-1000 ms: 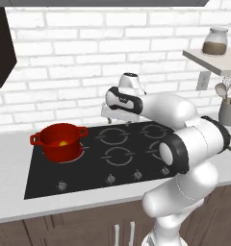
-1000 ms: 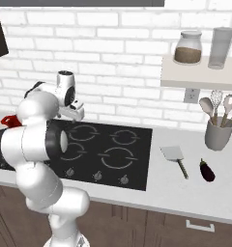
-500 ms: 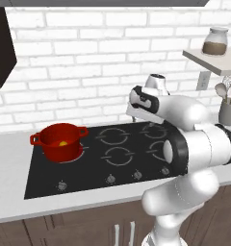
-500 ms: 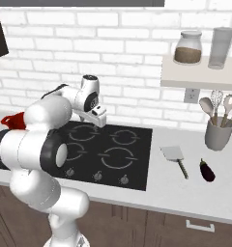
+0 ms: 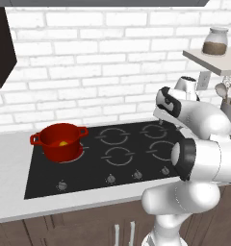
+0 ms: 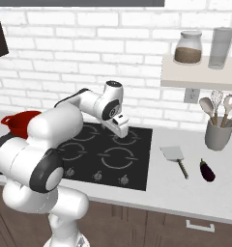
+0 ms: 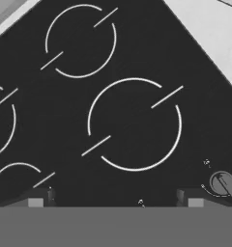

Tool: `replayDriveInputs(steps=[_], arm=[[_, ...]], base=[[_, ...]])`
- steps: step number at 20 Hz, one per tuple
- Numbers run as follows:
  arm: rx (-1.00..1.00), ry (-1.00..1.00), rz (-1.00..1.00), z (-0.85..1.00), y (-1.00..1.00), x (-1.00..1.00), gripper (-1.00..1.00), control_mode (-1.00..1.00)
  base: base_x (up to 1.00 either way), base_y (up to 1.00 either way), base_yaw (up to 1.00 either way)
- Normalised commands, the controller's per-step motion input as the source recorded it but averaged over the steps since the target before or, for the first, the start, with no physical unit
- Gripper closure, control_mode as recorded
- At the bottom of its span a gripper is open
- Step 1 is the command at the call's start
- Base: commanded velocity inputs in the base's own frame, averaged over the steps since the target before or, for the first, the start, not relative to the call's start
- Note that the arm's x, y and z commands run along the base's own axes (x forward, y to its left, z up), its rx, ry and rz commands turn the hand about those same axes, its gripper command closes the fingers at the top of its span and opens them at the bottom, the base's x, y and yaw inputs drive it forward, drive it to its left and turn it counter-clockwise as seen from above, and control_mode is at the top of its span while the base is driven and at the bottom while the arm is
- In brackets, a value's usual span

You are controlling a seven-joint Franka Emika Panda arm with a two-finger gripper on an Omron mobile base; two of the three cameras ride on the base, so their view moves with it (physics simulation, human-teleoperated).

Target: Put the lemon and eggplant in the pot. Retrieve the spatula and lightly stir the vegetables in the pot.

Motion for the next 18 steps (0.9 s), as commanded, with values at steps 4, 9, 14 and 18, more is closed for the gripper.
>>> replayDriveInputs(steps=[4, 9, 14, 18], arm=[[0.0, 0.0, -0.12, 0.0, -1.0, -0.43, -1.0, -1.0], [0.0, 0.0, -0.12, 0.0, -1.0, -0.3, -1.0, -1.0], [0.0, 0.0, -0.1, -0.02, -1.0, -0.1, -1.0, -1.0], [0.0, 0.0, -0.1, -0.02, -1.0, -0.04, -1.0, -1.0]], base=[[0.0, 0.0, 0.0], [0.0, 0.0, 0.0], [0.0, 0.0, 0.0], [0.0, 0.0, 0.0]])
